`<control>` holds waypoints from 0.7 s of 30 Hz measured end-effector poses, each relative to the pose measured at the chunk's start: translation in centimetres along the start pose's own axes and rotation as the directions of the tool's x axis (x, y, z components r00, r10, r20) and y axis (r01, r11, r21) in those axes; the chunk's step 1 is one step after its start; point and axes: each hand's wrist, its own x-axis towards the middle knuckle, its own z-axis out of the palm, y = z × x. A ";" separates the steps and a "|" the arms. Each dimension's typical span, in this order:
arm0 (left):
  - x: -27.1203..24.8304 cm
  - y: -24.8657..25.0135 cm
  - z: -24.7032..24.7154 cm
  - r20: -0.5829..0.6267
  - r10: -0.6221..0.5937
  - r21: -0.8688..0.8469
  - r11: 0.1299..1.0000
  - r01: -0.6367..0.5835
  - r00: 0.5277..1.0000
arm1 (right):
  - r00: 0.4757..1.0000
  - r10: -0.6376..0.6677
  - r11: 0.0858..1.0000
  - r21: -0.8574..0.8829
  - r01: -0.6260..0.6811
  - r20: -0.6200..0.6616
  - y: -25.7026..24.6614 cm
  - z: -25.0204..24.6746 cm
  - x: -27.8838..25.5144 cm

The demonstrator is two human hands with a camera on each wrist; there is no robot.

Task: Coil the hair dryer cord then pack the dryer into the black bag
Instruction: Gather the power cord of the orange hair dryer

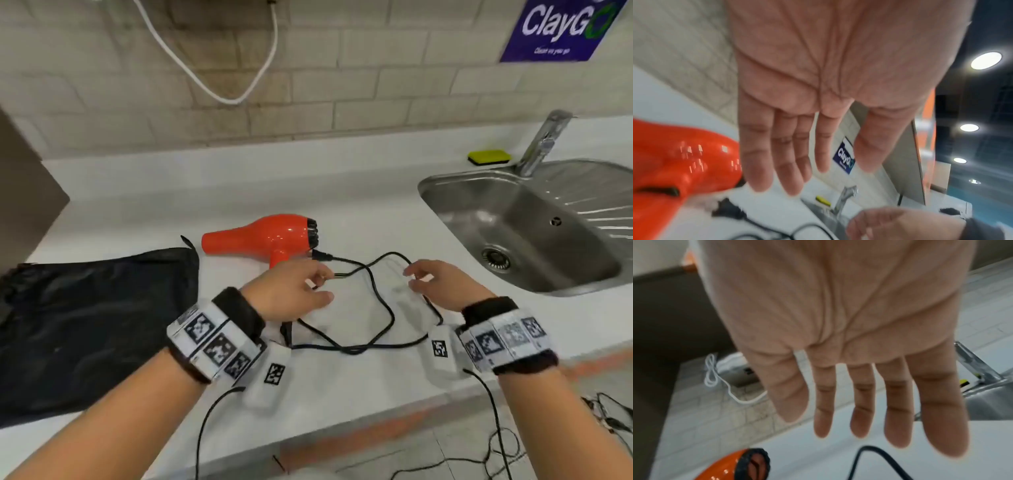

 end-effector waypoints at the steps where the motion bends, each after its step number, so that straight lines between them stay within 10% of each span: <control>1: 1.7 0.4 0.7 0.013 -0.007 -0.028 1.000 0.007 1.000 | 0.999 0.049 0.998 -0.030 -0.049 0.002 0.0 0.1 0.5; 6: 7.2 2.5 4.1 0.104 -0.139 -0.230 0.960 0.160 0.985 | 0.967 0.254 0.950 -0.195 -0.244 0.026 0.8 0.8 1.7; 12: 10.1 3.5 7.2 0.201 -0.290 -0.537 0.767 0.352 0.936 | 0.973 0.206 0.938 -0.304 -0.166 0.105 0.8 1.1 1.8; 17: 10.1 4.4 7.5 0.184 -0.306 -0.686 0.641 0.346 0.934 | 0.996 0.088 0.995 0.049 -0.090 0.026 0.4 1.5 1.4; 21: 8.5 5.2 6.2 0.010 -0.182 -0.806 0.581 0.116 0.983 | 0.989 0.055 0.970 0.241 -0.020 -0.137 0.4 1.2 1.0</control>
